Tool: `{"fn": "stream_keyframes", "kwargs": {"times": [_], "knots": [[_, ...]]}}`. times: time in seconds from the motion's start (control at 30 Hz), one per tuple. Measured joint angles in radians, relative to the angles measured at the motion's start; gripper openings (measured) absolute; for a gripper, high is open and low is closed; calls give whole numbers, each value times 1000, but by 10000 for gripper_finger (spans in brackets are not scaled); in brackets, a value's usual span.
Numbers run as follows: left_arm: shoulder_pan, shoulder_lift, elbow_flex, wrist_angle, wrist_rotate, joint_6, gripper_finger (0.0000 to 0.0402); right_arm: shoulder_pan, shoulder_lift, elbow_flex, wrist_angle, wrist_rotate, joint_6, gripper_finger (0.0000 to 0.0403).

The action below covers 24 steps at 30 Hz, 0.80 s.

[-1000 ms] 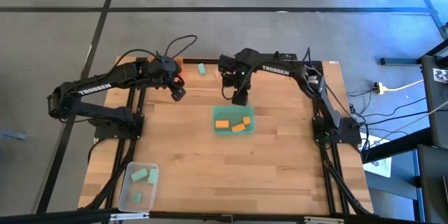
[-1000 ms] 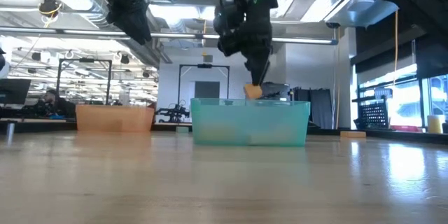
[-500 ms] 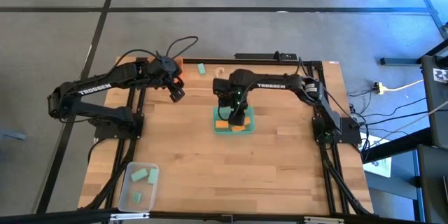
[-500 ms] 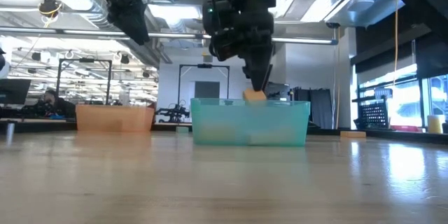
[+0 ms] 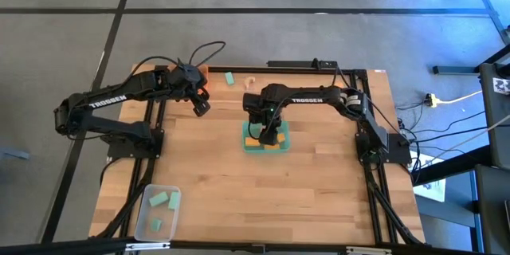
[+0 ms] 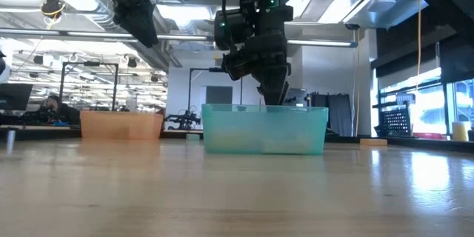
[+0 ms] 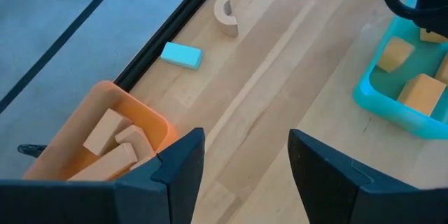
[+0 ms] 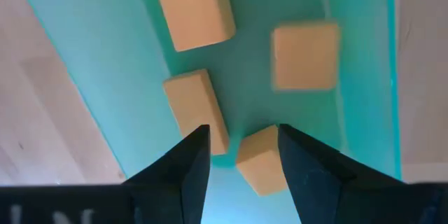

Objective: Sort & place blocks by color
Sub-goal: Put the brown block into the light orange bin

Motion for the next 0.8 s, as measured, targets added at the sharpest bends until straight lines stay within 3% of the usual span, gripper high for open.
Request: {"fn": "stream_keyframes", "kwargs": {"times": [0.2, 0.43, 0.8], "knots": [[0, 0, 0, 4, 0, -1, 197, -12, 1, 23, -35, -9, -31, 168], [15, 1, 0, 30, -3, -1, 197, -71, 1, 153, -90, -22, -131, 169], [131, 201, 2, 350, 6, -7, 197, -214, 1, 471, -229, 13, -266, 169]]}}
